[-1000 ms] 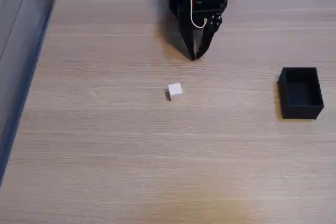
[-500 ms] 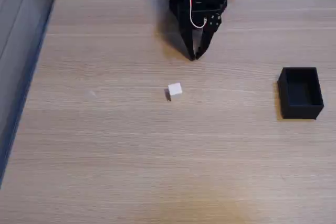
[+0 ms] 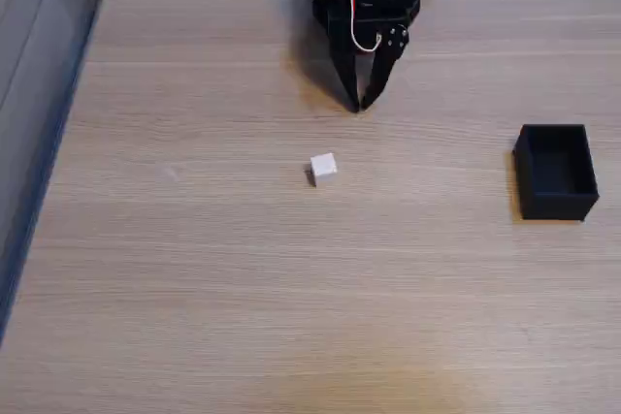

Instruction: Pick a white block and place it in the black box.

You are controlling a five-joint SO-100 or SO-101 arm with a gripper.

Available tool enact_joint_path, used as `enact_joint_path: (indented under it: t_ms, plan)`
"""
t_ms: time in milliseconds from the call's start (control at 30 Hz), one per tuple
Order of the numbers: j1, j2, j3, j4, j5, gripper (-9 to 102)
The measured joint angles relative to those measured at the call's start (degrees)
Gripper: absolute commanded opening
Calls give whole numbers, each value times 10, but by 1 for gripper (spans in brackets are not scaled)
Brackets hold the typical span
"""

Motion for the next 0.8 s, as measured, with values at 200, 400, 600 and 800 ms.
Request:
enact_joint_path:
  t_ms: [200,400,600,800]
  plan:
    - [4,0,0,0,0,0]
    - [8,0,0,0,-2,0]
    - [10,0,0,0,-11,0]
    - [28,0,-2,-1,-31,0]
